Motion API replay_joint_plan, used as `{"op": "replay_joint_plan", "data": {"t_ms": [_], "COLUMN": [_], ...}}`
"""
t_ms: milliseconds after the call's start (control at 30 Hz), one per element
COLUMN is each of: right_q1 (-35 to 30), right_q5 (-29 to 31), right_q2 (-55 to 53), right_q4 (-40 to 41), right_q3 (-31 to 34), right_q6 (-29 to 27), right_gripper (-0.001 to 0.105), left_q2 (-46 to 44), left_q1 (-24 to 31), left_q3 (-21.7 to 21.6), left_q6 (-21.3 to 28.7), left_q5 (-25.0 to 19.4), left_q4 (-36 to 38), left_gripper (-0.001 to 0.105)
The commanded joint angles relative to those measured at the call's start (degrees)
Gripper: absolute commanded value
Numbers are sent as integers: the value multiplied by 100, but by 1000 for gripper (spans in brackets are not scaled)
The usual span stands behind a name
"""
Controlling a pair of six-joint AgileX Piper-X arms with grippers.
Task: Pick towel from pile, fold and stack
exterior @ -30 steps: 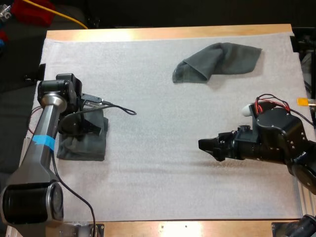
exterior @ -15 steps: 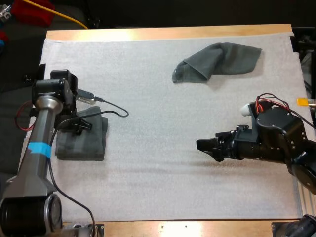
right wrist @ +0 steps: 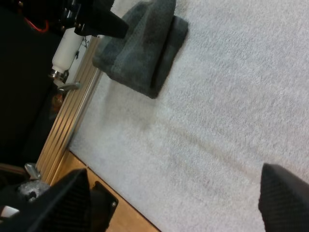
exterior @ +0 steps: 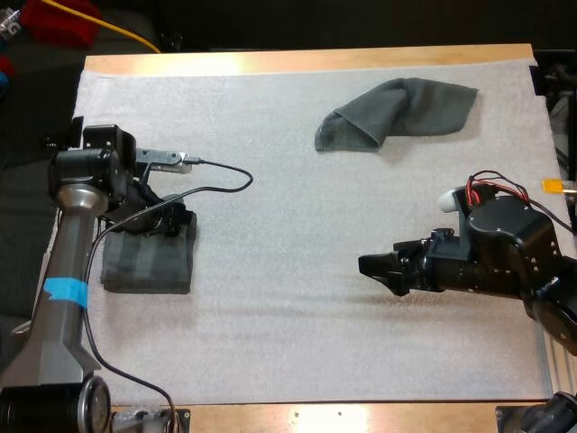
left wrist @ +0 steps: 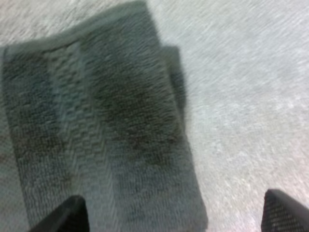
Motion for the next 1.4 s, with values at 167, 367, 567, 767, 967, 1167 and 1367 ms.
{"op": "replay_joint_plan", "data": {"t_ms": [167, 367, 567, 767, 967, 1167, 1367], "right_q1": [-26, -538, -1831, -3597, -4422, -4404, -4404], "right_q5": [295, 498, 588, 588, 1514, 1886, 1886], "right_q2": [62, 320, 335, 335, 262, -374, -794], "right_q4": [113, 533, 760, 1029, 1375, 1439, 1439], "right_q3": [-22, -22, -22, -22, -22, -22, -22], "right_q6": [-219, -702, -1314, -1828, -2936, -3123, -3123], "right_gripper": [70, 70, 70, 70, 70, 70, 70], "left_q2": [-496, -825, -948, -1113, -1467, -2031, -2507], "left_q1": [-10, -10, -10, -23, -23, -23, -23], "left_q3": [-30, -30, -30, -30, -30, -30, -30], "left_q6": [-45, -45, -34, -1, 130, 148, 152], "left_q5": [653, 958, 978, 999, 1108, 1108, 1108], "left_q4": [-1, 9, 208, 306, 339, 339, 268], "left_gripper": [69, 69, 69, 69, 69, 69, 69]}}
